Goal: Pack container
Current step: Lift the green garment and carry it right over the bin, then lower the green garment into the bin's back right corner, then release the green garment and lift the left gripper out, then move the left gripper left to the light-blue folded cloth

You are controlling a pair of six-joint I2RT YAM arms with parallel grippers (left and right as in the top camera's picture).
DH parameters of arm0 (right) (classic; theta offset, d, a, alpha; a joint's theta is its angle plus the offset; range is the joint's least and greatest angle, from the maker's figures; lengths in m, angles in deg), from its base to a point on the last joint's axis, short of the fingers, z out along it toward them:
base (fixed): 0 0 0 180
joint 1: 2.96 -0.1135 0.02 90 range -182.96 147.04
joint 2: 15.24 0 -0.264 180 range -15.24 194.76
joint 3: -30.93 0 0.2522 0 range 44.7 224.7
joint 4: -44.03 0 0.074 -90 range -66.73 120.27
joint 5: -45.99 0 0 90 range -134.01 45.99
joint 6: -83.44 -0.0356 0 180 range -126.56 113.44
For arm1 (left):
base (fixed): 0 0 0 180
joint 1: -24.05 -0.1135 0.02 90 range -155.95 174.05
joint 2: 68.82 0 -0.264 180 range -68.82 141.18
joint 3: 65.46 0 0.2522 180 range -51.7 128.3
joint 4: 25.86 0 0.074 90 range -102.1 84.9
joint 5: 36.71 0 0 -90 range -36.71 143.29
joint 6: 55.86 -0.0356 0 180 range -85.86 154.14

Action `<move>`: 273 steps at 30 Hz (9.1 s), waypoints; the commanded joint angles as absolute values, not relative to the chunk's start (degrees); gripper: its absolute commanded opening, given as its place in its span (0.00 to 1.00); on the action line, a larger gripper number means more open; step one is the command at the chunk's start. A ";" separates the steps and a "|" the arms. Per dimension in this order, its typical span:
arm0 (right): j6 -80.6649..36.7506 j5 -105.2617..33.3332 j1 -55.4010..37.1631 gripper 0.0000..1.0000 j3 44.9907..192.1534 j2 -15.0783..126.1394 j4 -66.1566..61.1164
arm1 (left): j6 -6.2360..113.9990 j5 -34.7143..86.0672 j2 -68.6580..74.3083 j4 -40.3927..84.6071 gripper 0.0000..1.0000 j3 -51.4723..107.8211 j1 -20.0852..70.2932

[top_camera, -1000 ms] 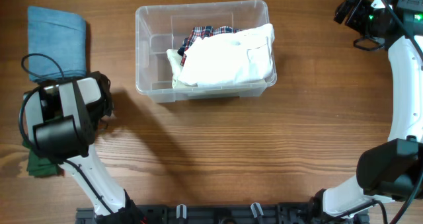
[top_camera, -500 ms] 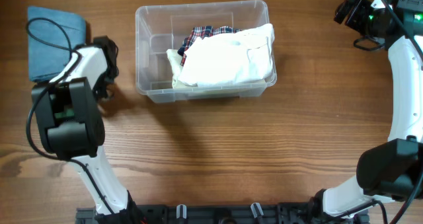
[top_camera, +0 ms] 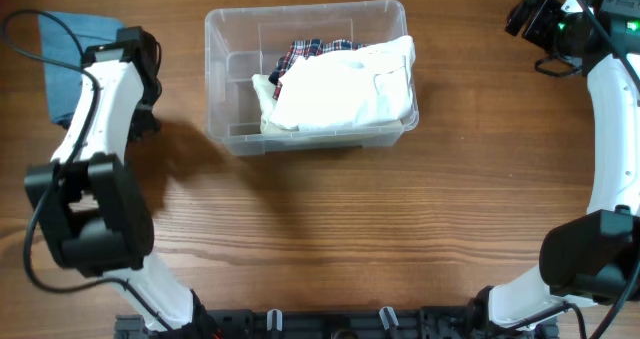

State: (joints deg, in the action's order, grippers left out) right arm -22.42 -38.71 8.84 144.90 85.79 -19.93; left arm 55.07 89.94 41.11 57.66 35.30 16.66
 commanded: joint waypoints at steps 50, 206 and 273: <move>-23.25 -39.12 8.79 1.00 144.64 86.56 -19.91 | 15.05 55.29 29.61 36.89 0.04 55.45 42.88; -23.25 -39.12 8.79 1.00 144.64 86.56 -19.91 | 49.30 69.85 37.02 24.72 0.81 55.47 56.11; -23.25 -39.12 8.79 1.00 144.64 86.56 -19.91 | 37.74 105.98 78.46 22.99 0.82 55.45 15.39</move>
State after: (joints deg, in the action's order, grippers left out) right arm -22.42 -38.71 8.84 144.88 85.79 -19.93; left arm 41.52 107.01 72.84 22.95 56.02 17.92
